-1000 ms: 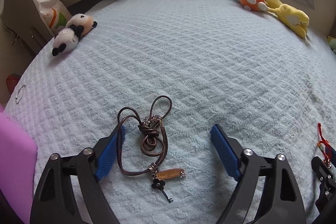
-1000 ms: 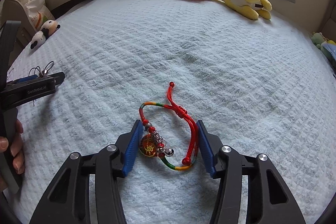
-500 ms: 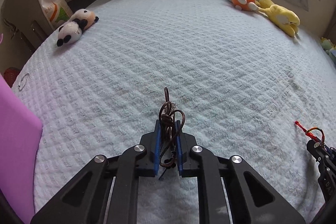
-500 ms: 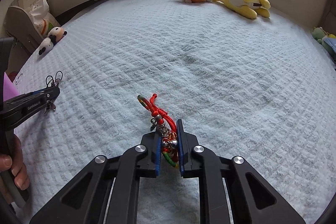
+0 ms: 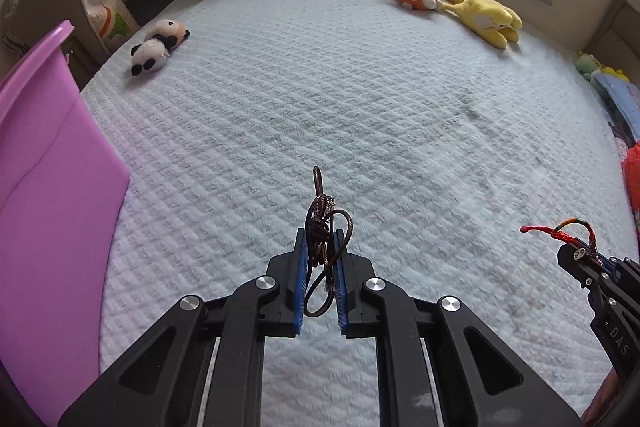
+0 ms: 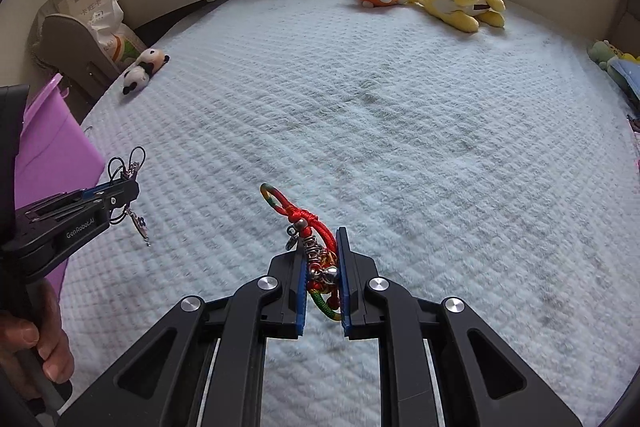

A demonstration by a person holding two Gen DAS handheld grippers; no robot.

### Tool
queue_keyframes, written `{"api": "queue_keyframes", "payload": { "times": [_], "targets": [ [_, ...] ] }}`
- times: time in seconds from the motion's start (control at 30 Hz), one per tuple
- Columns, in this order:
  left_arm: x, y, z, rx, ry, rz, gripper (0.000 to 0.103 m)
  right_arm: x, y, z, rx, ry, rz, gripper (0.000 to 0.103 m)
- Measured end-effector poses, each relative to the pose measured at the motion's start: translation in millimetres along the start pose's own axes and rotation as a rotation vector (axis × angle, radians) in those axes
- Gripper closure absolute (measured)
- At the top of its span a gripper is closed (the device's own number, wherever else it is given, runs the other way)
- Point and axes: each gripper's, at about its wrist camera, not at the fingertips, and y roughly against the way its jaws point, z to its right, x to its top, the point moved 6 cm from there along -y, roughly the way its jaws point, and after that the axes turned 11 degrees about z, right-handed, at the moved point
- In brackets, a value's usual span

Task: Organize jewelry
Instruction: 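Carry the keychain and red bracelet over the pink tub and open both tools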

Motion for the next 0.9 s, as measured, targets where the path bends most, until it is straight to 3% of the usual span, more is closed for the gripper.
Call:
{"api": "queue_keyframes", "payload": {
  "times": [0.23,0.4,0.67,0.9],
  "targets": [
    [21.5,99.2,-5.6,0.005,0.033,-0.003,0.091,29.5,87.7,-26.1,0.061,0.02,-0.013,0.091],
    [44.8,173.5,-28.1,0.06,0.069,0.01,0.091,58.7,143.8,-61.6,0.146,0.036,-0.007,0.091],
    [68.3,255.5,-104.9,0.156,0.194,0.019,0.091,108.4,196.8,-144.9,0.317,0.101,-0.009,0.091],
    [67.0,279.8,-190.4,0.238,0.248,0.02,0.091,122.6,198.6,-231.1,0.424,0.119,-0.044,0.091]
  ]
}}
